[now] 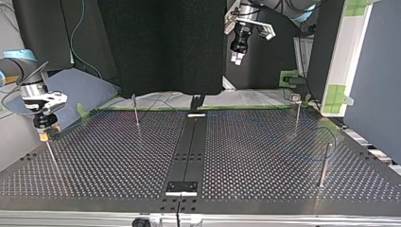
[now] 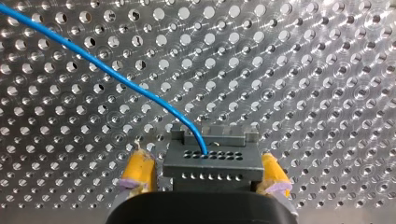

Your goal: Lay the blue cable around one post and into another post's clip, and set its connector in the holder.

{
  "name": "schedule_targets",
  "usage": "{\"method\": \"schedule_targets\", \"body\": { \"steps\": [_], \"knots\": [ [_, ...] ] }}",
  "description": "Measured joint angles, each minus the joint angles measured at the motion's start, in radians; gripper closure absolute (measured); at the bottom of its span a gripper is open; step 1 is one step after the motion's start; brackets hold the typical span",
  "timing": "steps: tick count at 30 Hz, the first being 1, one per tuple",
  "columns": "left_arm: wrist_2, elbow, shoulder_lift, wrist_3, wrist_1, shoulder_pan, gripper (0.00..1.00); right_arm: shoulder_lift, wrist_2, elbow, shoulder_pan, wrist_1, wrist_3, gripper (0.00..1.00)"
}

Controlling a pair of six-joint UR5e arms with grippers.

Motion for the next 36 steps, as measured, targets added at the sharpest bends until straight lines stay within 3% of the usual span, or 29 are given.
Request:
{"method": "schedule_targets", "body": {
  "steps": [14, 36],
  "knots": [
    [0.0, 0.0, 0.0, 0.011, -0.021, 0.002, 0.0, 0.0, 0.0, 0.0, 0.0, 0.0, 0.0, 0.0],
    [0.015, 0.0, 0.0, -0.028, -0.008, -0.003, 0.0, 0.0, 0.0, 0.0, 0.0, 0.0, 0.0, 0.0]
  ]
}}
